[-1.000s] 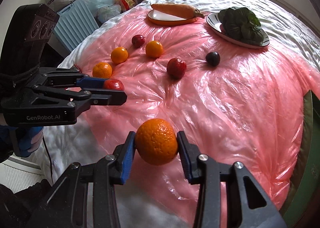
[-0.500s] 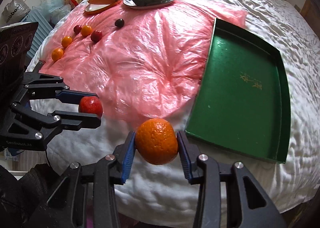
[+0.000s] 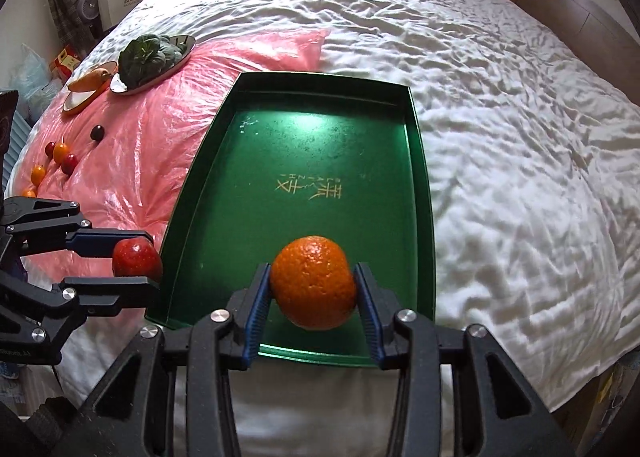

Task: Organize fruits
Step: 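Carry the red apple and orange over the green tray with both tools, then open the right tool to drop the orange while the left tool releases the apple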

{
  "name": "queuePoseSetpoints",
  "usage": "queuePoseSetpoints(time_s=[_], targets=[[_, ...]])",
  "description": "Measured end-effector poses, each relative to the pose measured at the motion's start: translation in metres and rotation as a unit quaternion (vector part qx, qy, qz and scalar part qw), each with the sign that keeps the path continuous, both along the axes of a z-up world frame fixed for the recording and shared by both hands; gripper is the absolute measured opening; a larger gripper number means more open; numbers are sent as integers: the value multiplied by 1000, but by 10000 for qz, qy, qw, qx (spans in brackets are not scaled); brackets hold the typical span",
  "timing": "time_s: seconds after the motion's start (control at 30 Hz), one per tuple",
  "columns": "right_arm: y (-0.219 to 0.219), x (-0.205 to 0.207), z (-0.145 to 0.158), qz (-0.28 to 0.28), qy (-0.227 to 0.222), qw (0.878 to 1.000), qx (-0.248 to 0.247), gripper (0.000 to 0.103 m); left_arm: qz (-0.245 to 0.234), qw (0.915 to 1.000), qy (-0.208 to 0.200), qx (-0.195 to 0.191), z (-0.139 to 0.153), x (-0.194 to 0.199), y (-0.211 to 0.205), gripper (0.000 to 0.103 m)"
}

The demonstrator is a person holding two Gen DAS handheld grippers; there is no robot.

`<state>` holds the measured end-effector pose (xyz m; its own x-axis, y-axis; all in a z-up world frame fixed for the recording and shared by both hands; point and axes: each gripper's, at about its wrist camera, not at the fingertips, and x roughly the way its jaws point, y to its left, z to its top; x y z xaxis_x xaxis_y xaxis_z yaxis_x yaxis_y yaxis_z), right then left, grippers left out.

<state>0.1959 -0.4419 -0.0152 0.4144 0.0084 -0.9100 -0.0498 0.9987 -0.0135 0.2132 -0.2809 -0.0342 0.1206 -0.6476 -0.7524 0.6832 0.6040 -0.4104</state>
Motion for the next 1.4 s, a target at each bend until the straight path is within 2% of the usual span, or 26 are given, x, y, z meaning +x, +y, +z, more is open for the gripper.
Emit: queuePoseSetpoints(time_s=[0.17, 0.33, 0.57, 0.67, 0.7, 0.73, 0.77, 0.8, 0.9, 1.03, 1.2, 1.4], targets=[[-8, 36, -26, -145, -197, 9996, 136, 46, 282, 9992, 9, 298, -25, 31, -19, 28], [-10, 56, -50, -166, -87, 9997, 159, 46, 172, 9981, -103, 590, -40, 36, -35, 28], [-10, 58, -59, -187, -63, 9998, 104, 47, -7, 9950, -179, 979, -55, 31, -49, 28], [-7, 59, -59, -172, -73, 9998, 27, 48, -31, 9947, -114, 1020, -58, 30, -48, 29], [-7, 59, -59, -168, -75, 9998, 1, 50, -36, 9949, -124, 995, -57, 29, -46, 30], [-6, 59, -58, -174, -78, 9998, -46, 57, -34, 9951, -159, 978, -55, 28, -45, 33], [-6, 59, -57, -188, -108, 9997, -91, 81, -15, 9950, -216, 974, -53, 27, -44, 41], [-6, 58, -54, -202, -159, 9996, -111, 90, 2, 9950, -263, 960, -50, 27, -43, 49], [-9, 57, -47, -267, -212, 9993, -148, 91, -6, 9956, -338, 874, -42, 23, -39, 49], [-11, 51, -34, -318, -298, 9988, -204, 91, -46, 9949, -639, 784, -26, 11, -31, 49], [-4, 41, -13, -330, -501, 9981, -149, 91, 84, 9937, -952, 587, -3, -10, -5, 49], [22, 27, 10, -143, -667, 9977, 33, 91, 265, 9933, -976, 558, 12, -19, 29, 50]])
